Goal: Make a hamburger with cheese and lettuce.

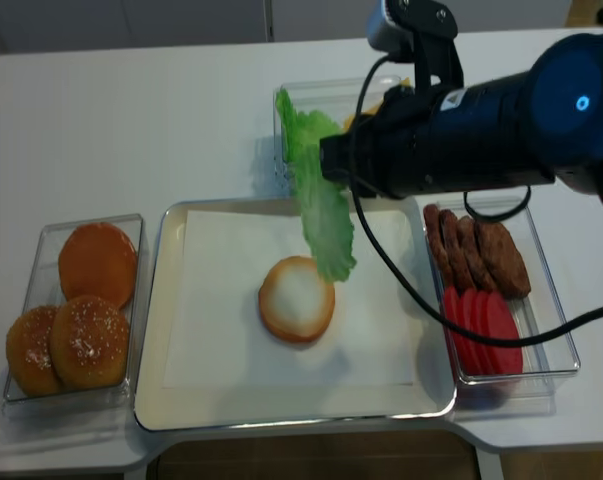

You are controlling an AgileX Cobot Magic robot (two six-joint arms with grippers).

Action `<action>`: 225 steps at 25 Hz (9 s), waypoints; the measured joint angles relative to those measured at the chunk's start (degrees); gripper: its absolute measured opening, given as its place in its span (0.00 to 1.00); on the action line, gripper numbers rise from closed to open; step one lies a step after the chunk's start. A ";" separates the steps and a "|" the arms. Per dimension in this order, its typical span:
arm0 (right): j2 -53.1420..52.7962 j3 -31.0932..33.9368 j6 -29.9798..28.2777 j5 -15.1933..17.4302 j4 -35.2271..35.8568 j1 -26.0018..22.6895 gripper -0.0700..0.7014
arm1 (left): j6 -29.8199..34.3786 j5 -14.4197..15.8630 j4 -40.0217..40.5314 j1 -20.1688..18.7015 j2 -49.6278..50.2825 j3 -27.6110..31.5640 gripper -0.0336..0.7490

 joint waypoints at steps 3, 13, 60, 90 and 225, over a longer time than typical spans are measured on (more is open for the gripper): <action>0.31 0.21 0.46 -2.65 -1.66 0.89 0.10 | 0.00 0.00 0.00 0.00 0.00 0.00 0.51; 5.86 0.21 0.83 -4.44 -5.65 1.36 0.10 | 0.00 0.00 0.00 0.00 0.00 0.00 0.51; 14.81 0.21 -6.77 4.73 17.78 1.40 0.10 | 0.00 0.00 0.00 0.00 0.00 0.00 0.51; 18.38 0.21 -11.14 4.44 24.30 1.49 0.10 | 0.00 0.00 0.00 0.00 0.00 0.00 0.51; -84.35 36.10 17.32 37.66 -38.61 -26.00 0.51 | 0.00 0.00 -0.10 0.00 0.00 0.00 0.51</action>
